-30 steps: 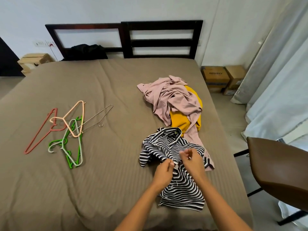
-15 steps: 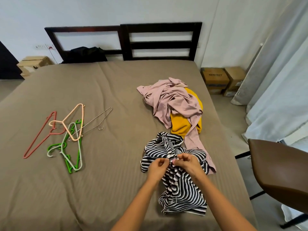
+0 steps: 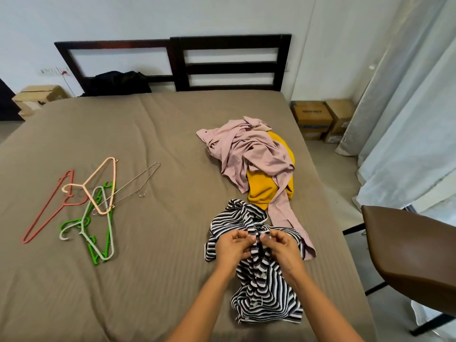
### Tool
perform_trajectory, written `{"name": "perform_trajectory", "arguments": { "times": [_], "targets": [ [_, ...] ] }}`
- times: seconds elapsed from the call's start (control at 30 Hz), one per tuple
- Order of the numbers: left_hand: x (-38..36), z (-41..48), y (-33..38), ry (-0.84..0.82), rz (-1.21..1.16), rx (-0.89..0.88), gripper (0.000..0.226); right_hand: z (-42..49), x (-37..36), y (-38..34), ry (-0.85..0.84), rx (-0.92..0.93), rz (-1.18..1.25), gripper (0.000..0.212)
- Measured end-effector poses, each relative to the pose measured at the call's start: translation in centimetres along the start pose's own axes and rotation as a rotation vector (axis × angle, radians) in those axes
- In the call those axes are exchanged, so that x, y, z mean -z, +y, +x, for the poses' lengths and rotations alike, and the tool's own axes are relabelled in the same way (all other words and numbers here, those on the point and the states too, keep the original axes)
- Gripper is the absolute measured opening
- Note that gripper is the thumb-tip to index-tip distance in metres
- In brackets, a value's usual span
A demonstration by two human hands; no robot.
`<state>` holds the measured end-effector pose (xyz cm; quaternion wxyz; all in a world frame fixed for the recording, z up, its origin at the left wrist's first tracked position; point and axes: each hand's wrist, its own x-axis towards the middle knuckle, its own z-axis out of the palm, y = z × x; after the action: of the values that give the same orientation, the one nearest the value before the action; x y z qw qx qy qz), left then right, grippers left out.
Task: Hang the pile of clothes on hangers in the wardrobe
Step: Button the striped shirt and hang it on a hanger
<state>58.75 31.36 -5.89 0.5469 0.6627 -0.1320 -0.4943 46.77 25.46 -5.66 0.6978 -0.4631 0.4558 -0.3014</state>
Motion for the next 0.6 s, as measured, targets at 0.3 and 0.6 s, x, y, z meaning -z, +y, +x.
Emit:
{"name": "perform_trajectory", "arguments": {
  "times": [0.3,0.6],
  "targets": [
    [0.6,-0.3,-1.4,-0.033,0.213,-0.210,0.018,-1.2,-0.6,-0.2,0.069,0.226,-0.303,0.029],
    [0.7,-0.8,-1.4,0.044,0.314,-0.236,0.012,-1.1,-0.4,-0.2,-0.031,0.163,-0.275,0.014]
  ]
}}
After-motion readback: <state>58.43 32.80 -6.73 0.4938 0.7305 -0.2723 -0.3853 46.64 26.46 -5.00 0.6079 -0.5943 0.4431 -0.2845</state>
